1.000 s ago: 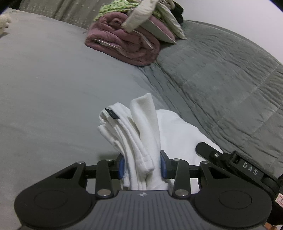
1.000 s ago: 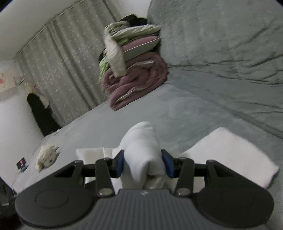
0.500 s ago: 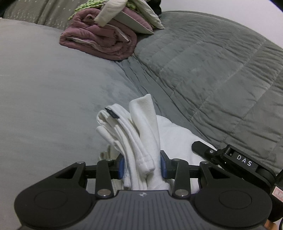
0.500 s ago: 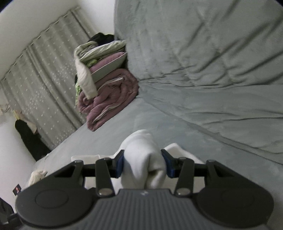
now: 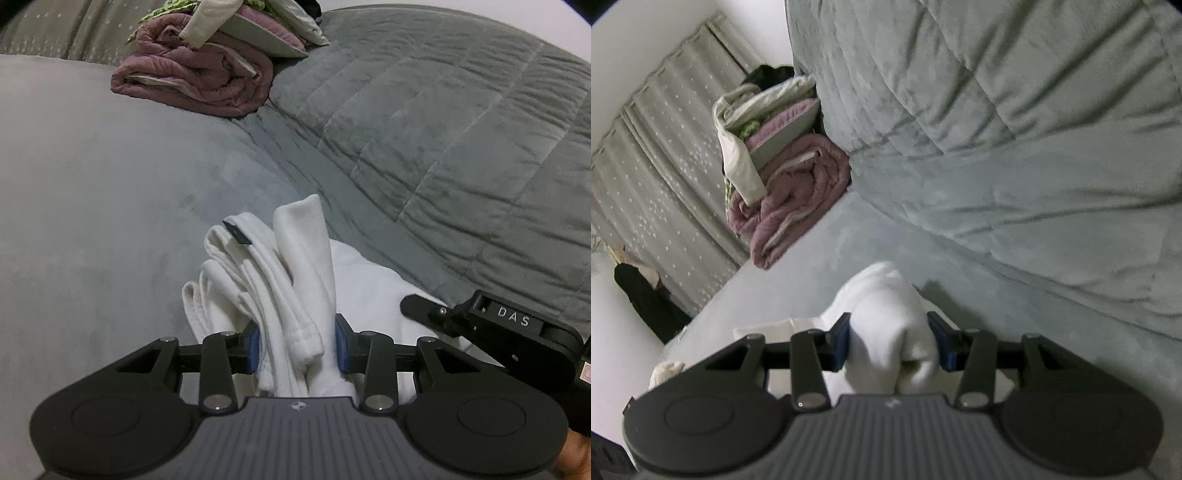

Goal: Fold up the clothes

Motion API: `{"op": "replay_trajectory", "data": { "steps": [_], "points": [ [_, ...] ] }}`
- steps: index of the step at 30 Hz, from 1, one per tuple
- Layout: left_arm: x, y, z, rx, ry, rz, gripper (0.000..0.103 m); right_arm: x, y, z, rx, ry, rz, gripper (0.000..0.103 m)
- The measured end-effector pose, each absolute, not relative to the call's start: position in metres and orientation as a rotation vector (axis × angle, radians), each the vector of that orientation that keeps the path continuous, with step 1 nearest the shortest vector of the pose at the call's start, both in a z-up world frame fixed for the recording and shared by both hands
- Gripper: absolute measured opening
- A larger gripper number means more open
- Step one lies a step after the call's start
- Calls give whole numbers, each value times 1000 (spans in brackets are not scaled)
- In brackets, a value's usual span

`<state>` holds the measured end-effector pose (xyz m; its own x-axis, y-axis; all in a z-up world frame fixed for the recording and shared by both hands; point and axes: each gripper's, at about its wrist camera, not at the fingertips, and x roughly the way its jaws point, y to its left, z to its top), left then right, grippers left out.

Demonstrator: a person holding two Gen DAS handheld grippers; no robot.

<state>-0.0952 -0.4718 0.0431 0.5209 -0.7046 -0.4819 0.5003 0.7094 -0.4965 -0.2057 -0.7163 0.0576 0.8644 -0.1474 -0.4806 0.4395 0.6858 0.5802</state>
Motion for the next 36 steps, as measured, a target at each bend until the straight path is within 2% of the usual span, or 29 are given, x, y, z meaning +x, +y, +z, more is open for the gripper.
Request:
{"op": "replay_trajectory", "data": {
  "steps": [7, 11, 14, 18, 26, 31, 33, 36],
  "points": [
    [-91, -469, 35, -328, 737, -736, 39, -202, -717, 44, 746, 483, -365, 47],
    [-92, -468, 41, -302, 728, -736, 43, -206, -710, 46, 659, 515, -408, 55],
    [-94, -467, 46, -283, 721, -735, 44, -208, -712, 44, 684, 509, -404, 55],
    [-103, -464, 56, -242, 666, -724, 44, -216, -709, 51, 646, 465, -427, 55],
    [-126, -452, 91, -159, 426, -798, 44, -220, -695, 65, 581, 415, -388, 53],
    [-124, -476, 88, -63, 383, -862, 44, -221, -691, 68, 584, 409, -384, 46],
    [-121, -491, 79, 8, 377, -872, 43, -223, -690, 68, 579, 411, -388, 32],
    [-116, -507, 68, 104, 371, -843, 41, -224, -690, 66, 571, 418, -392, 28]
  ]
}}
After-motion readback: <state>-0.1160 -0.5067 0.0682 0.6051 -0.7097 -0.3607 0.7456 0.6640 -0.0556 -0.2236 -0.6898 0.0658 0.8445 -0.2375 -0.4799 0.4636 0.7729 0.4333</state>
